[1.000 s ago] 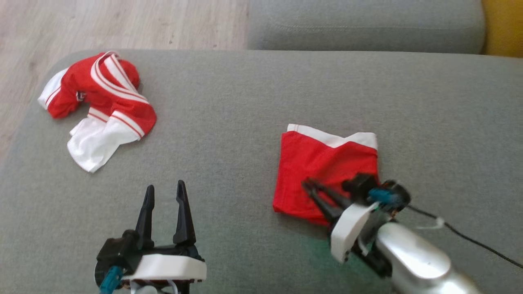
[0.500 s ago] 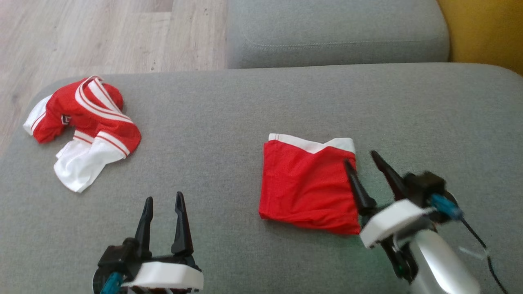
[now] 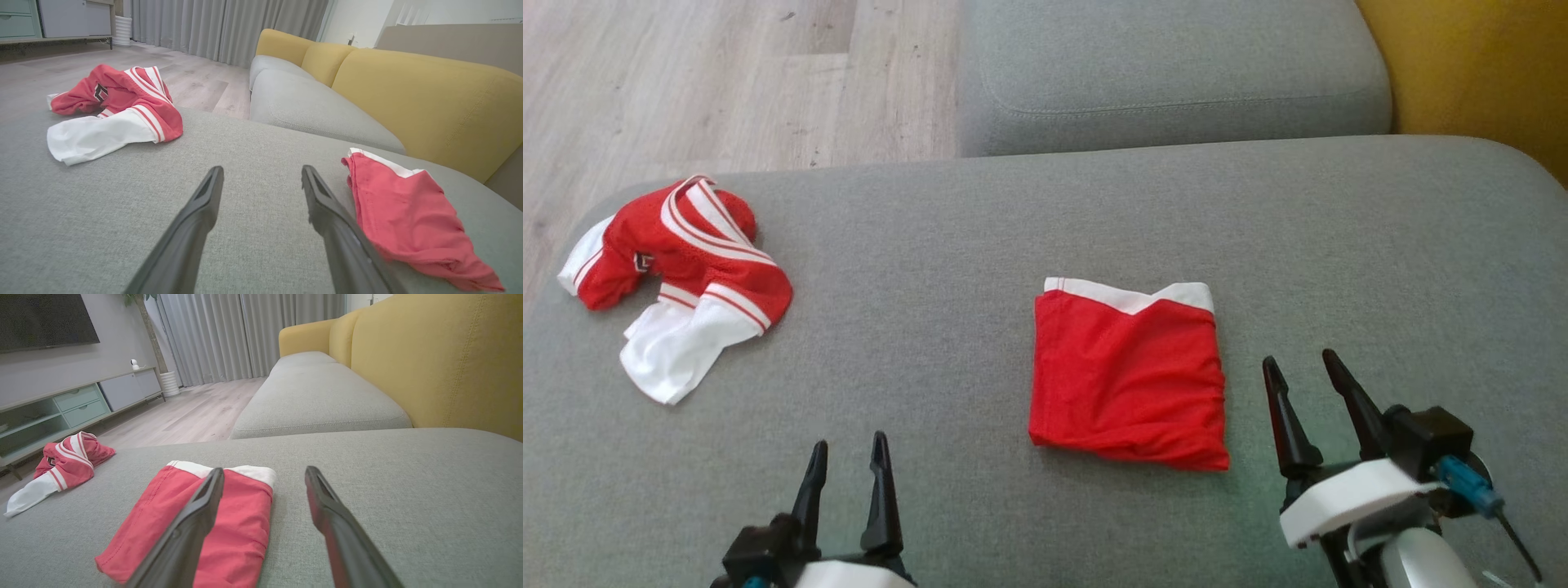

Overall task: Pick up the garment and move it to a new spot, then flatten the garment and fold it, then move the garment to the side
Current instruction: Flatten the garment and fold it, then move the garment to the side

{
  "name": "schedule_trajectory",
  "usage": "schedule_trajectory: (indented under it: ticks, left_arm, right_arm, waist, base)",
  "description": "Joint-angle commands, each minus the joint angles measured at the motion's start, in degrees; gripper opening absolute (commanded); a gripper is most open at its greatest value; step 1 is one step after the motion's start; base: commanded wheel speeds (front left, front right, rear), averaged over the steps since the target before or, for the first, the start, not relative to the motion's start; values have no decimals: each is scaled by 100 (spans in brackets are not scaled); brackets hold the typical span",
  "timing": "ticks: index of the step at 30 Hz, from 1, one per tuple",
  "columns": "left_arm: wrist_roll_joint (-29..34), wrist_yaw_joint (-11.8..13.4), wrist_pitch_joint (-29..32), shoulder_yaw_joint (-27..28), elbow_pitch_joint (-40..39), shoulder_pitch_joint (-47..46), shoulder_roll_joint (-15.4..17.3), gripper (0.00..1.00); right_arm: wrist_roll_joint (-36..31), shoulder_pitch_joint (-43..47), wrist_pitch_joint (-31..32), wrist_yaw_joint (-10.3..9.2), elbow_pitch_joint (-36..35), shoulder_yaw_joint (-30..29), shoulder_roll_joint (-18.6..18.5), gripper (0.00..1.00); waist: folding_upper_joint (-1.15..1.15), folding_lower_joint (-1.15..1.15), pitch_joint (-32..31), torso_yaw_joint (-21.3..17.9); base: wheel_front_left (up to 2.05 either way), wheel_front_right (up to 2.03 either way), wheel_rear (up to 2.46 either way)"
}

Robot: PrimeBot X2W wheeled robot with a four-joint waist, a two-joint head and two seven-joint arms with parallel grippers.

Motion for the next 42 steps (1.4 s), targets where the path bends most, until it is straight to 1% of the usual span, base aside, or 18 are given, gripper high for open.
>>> schedule_trajectory:
  ticks: [1, 10, 20, 24, 29, 34, 42]
  left_arm:
    - [47, -17, -52, 212, -100, -136, 91, 100]
    - [46, 15, -50, 201, -48, -129, 145, 100]
    - [38, 49, -48, 163, -85, -156, 165, 100]
    - [49, 47, -36, 118, -108, -197, 161, 100]
    - [60, 43, -23, 57, -139, -234, 139, 100]
    - [70, 19, -23, -15, -147, -307, 86, 100]
    - [71, -61, -37, -76, -68, -480, -27, 100]
  right_arm:
    - [30, -128, 13, 21, -269, 104, 19, 100]
    - [39, -17, 82, 21, -401, 57, 21, 100]
    - [10, -5, 121, 21, -383, -1, 21, 100]
    - [38, -90, 262, 21, -310, -214, 21, 100]
    - [12, -355, 602, 21, -205, -432, 21, 100]
    - [-48, -774, 1094, 21, 33, -586, 21, 100]
    - [-366, -1350, 2010, 21, 864, -812, 21, 100]
  waist:
    - [0, 1, 0, -6]
    - [0, 1, 10, -3]
    - [0, 1, 35, 39]
    - [0, 1, 78, 116]
    - [0, 1, 181, 299]
    - [0, 1, 395, 588]
    - [0, 1, 777, 1097]
  base:
    - [0, 0, 0]
    - [0, 0, 0]
    - [0, 0, 0]
    - [0, 0, 0]
    - [0, 0, 0]
    - [0, 0, 0]
    - [0, 0, 0]
